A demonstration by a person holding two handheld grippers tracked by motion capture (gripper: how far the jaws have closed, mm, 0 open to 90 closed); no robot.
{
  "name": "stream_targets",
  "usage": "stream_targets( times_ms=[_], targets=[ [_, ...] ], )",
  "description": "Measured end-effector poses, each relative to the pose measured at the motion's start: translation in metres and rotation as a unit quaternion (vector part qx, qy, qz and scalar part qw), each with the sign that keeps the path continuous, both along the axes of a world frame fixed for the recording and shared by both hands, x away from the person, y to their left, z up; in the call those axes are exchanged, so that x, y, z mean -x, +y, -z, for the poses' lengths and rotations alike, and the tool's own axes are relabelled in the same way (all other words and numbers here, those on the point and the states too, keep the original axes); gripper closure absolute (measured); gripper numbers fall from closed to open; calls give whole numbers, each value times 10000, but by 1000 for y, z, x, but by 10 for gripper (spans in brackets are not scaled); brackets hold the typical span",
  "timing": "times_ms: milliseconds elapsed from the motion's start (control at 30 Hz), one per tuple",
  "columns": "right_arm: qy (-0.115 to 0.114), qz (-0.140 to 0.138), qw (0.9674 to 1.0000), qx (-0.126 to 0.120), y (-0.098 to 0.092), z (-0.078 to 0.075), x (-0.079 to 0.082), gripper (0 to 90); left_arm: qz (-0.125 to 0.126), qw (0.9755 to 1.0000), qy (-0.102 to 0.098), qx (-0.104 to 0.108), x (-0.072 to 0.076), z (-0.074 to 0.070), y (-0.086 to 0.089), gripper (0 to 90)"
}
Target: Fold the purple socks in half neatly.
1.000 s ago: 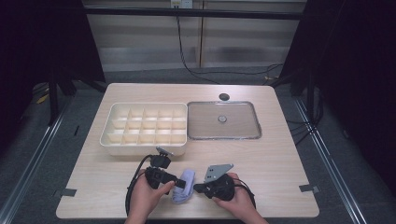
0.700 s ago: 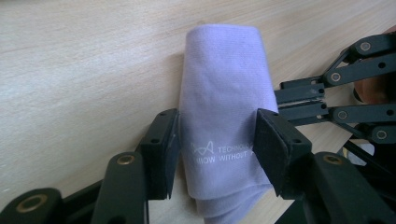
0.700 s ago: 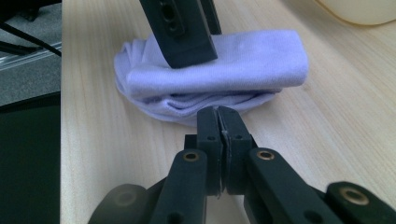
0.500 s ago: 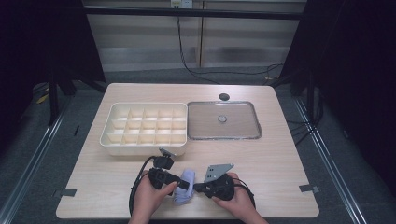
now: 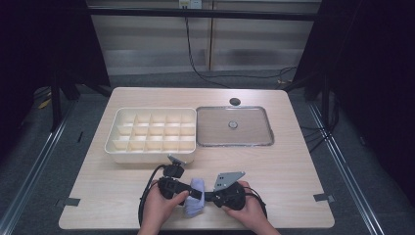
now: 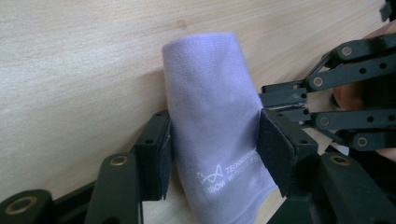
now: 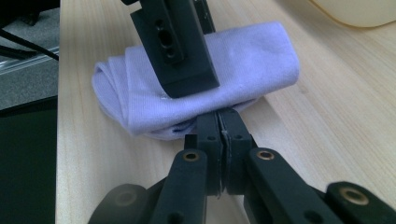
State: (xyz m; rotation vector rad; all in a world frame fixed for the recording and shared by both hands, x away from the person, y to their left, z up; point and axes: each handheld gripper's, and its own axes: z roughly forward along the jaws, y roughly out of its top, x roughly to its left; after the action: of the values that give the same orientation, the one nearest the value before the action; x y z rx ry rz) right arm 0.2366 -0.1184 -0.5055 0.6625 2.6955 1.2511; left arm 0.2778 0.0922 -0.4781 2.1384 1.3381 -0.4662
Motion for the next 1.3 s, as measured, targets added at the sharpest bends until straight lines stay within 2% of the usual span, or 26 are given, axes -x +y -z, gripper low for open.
stream_targets(
  times_ms=[233,267,367,767,1033,1133,1167,1200,1300],
  targets=[
    [-40,-11,10000,4,0,0,0,883,23,9999,35,113,-1,2,1,460],
    [-44,-9,10000,5,0,0,0,883,-57,9998,101,151,0,3,0,460],
    [-35,2,10000,6,0,0,1,883,-80,9997,120,182,0,3,0,459],
    [-43,15,10000,3,0,0,1,879,-121,9997,95,187,-1,3,4,460],
    [-44,14,10000,10,0,0,1,878,-213,9996,-6,173,0,-3,14,450],
    [-64,19,10000,16,0,0,1,878,-294,9993,34,224,3,-4,19,448],
    [-62,19,10000,16,0,0,2,880,-306,9993,-7,195,3,-4,20,446],
    [-63,20,10000,19,0,0,2,879,-342,9991,51,226,5,-4,21,445],
    [-68,23,10000,31,0,0,2,879,-320,9991,49,262,6,-2,22,443]
  ],
)
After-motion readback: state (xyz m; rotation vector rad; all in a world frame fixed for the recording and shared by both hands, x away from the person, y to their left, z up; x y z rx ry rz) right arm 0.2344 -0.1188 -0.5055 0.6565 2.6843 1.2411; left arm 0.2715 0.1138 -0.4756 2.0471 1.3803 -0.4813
